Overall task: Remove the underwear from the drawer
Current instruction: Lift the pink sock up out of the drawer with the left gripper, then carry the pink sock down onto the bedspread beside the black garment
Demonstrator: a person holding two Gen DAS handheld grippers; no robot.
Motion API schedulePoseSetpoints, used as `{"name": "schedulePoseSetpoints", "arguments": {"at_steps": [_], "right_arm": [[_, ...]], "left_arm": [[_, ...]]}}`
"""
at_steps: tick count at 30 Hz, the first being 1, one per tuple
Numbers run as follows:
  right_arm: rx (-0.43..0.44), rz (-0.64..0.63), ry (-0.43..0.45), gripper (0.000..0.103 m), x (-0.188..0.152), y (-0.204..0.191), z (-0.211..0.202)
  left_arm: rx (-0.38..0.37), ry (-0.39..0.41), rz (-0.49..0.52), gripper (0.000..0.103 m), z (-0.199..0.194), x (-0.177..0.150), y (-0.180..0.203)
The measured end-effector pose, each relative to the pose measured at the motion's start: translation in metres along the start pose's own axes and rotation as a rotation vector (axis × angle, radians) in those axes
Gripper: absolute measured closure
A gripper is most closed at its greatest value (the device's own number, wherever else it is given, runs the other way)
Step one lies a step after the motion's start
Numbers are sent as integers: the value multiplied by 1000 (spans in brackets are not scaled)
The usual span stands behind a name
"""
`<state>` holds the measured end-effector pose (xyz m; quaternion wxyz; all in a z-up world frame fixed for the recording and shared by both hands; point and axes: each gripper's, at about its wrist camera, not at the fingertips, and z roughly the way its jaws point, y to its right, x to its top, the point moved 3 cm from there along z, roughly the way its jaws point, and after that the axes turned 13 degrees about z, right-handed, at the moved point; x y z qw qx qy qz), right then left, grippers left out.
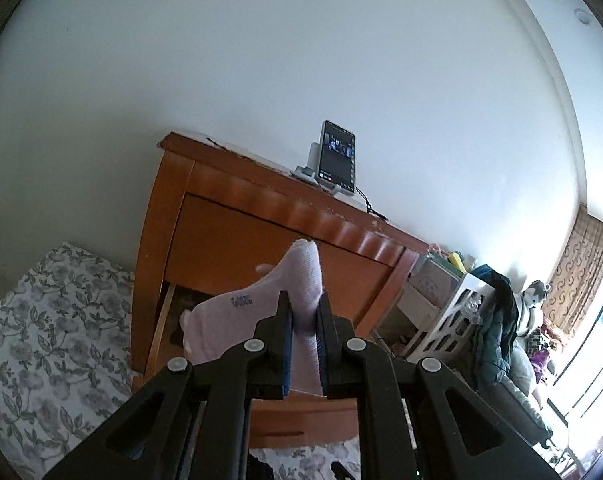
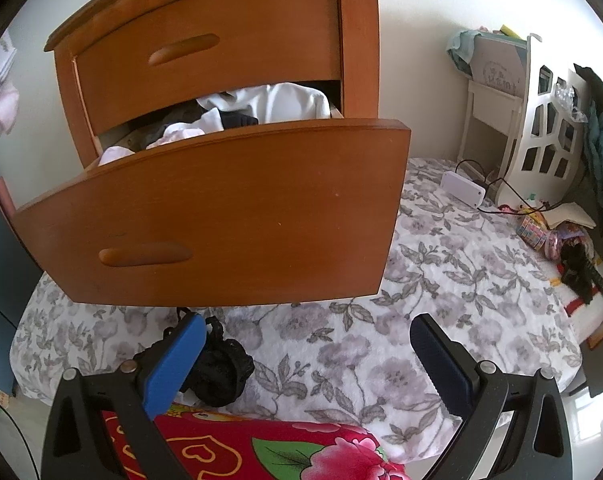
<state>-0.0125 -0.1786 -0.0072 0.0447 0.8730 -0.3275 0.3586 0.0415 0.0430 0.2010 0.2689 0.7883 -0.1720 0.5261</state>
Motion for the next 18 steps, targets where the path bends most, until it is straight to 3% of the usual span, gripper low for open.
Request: {"name": "schedulePoseSetpoints", "arguments": {"at_steps": [9,18], "right_arm": [[-8,-11,9,0,0,-2,-2],[-20,-28,14,0,0,-5,-2]], "left_arm": [[-12,-27,-16,93,-16,-17,-3],[-34,-133,-36,93,-14,-45,-7]]}}
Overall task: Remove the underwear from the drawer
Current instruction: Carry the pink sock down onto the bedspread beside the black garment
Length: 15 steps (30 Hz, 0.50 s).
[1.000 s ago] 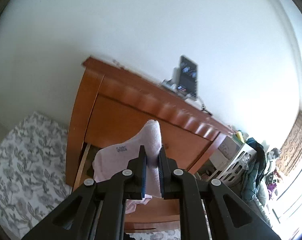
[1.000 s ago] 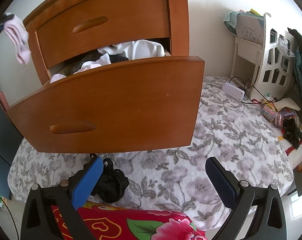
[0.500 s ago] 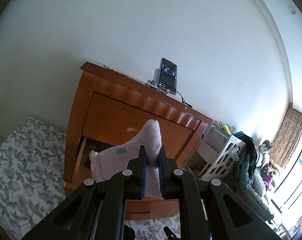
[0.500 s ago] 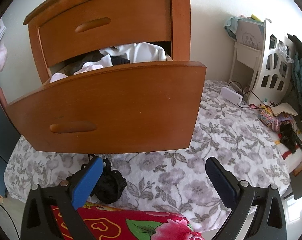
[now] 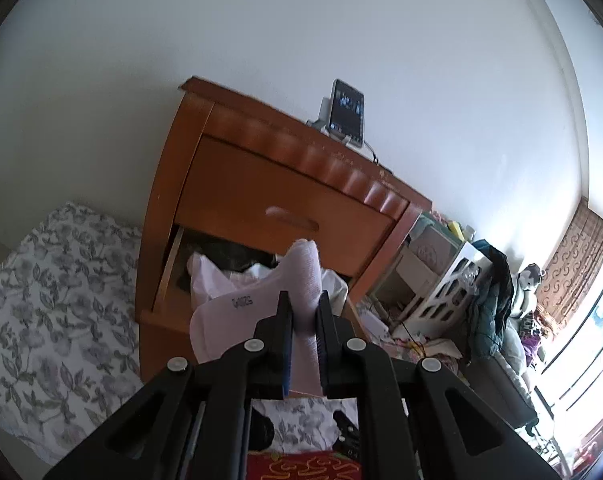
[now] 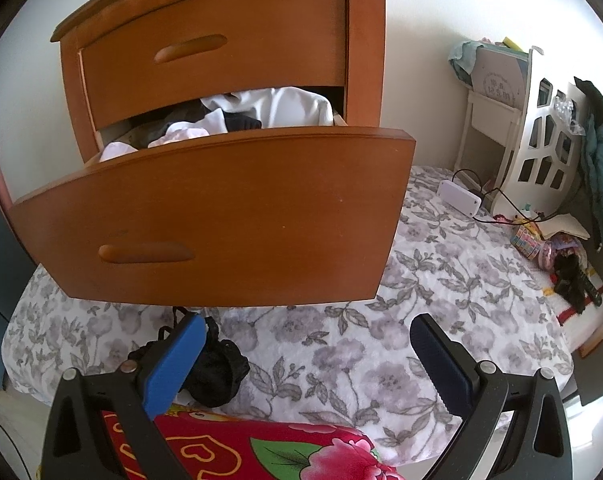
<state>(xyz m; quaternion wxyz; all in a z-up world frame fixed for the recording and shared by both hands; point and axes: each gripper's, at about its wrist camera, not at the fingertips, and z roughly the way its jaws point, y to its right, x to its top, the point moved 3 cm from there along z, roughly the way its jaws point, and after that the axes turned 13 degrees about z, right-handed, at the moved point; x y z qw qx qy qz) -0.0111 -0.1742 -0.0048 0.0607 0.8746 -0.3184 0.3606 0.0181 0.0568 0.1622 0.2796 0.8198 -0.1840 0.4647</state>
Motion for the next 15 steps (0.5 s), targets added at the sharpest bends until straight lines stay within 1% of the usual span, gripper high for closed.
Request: {"name": "schedulePoseSetpoints", "arguments": {"at_steps": [7,11,15], "right_arm": [[-2,-3,-1,0,0,0,0],[-2,-2,-2,0,-1,0,1],[-1,-2,-1,0,-1,0,0]], "left_arm": [[-10,-61,21,93,5,-10,3],[-27,-124,38,93,19,-20,9],[-49,-207,53,93,38,-35,17]]}}
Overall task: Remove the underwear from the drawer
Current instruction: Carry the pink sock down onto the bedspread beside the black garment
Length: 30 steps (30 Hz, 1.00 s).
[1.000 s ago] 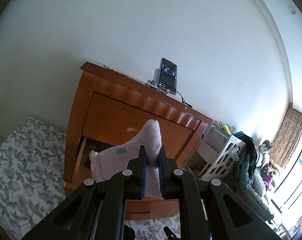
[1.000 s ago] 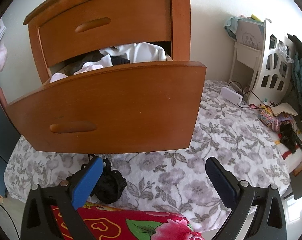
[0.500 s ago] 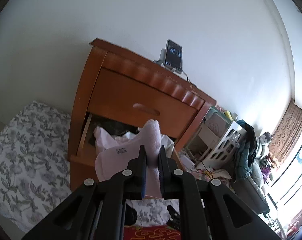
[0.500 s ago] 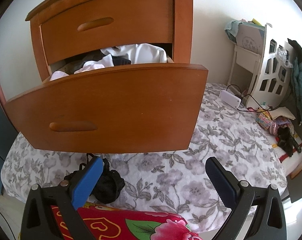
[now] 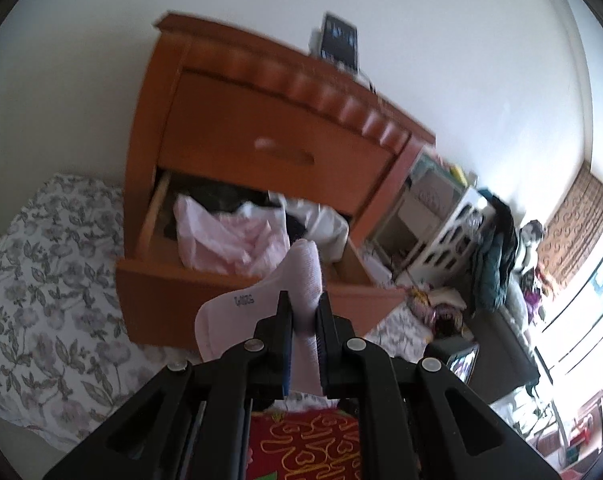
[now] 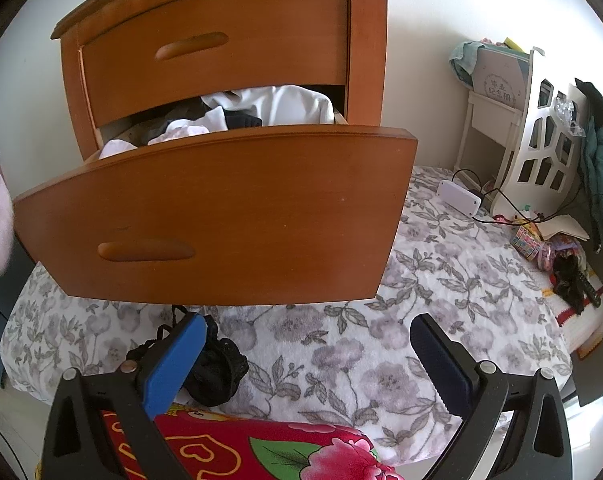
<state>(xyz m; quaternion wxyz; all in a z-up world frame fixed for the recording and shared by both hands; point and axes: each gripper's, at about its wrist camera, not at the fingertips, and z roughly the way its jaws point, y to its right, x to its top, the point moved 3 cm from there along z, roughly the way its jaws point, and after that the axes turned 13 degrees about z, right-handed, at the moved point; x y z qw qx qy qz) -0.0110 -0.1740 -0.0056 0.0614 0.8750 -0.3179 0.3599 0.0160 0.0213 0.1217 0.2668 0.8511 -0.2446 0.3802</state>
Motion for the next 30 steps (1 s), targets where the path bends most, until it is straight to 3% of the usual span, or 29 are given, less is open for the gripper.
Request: {"name": "schedulePoseSetpoints", "arguments": {"at_steps": [14,23,30], "right_arm": [[1,3,-8,0,-2,0,3],[4,6,-18,0,-2,2,5],[5,6,-24,0,-2,2,5]], "left_arm": [[-18,-230,36,93,85,-46,26],[30,-364,-22,93,142,-75,10],[48,-409,-38,93,151,-89,2]]}}
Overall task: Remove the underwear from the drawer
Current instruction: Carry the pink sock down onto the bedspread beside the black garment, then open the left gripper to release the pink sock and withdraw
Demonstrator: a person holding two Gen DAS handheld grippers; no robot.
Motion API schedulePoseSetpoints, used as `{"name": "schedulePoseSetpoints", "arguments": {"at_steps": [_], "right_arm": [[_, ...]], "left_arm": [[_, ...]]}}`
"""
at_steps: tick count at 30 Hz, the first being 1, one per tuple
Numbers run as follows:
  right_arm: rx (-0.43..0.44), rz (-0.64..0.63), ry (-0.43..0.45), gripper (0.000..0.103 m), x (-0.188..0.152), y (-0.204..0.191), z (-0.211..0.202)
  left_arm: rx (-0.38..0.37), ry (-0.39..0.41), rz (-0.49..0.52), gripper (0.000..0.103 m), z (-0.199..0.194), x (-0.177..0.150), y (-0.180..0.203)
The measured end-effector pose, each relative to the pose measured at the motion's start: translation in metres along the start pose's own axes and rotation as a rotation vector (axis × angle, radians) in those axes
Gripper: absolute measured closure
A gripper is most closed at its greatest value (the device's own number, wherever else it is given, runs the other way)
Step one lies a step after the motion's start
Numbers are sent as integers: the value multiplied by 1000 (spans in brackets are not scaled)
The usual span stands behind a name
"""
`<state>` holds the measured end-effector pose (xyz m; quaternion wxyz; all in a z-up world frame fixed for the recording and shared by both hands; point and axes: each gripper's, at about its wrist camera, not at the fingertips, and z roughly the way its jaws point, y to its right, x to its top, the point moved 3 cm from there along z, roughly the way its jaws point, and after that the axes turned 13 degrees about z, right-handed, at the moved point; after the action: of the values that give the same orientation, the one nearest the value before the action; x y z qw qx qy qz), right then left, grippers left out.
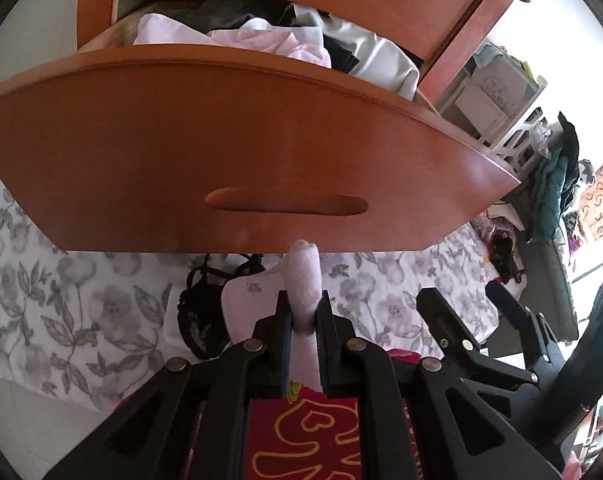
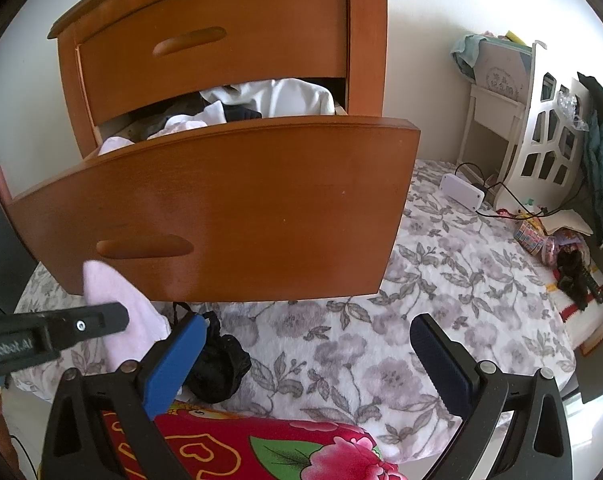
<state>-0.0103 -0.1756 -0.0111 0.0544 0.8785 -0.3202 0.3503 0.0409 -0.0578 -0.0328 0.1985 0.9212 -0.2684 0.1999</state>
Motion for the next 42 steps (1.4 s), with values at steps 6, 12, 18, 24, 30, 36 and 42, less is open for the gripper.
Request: {"name": "schedulePoseSetpoints", "arguments": {"at_steps": [6,12,18,24,30,36,42], "right_arm": [[-1,-2,-1,0,0,0,0],[-2,-2,-3,0,0,0,0],[-2,-1,-3,0,0,0,0],[-1,1,-4,0,0,0,0],[-1,0,-4,0,1,0,0],[-1,1,-4,0,1,0,0],[-1,1,-4,0,1,0,-1]], "left_arm": [[27,-39,-33,92,15,-5,-9],[-3,-44,-85,73,13,-11,-18],[4,-23,-95,67,3,-11,-21],[26,-28,-163,52,3,-17,-31],[98,-26,-185,42,1,-20,-41],[122,-14,-175,24,-3,-19,-41],[144,-17,-178,16,0,-20,-44]]}}
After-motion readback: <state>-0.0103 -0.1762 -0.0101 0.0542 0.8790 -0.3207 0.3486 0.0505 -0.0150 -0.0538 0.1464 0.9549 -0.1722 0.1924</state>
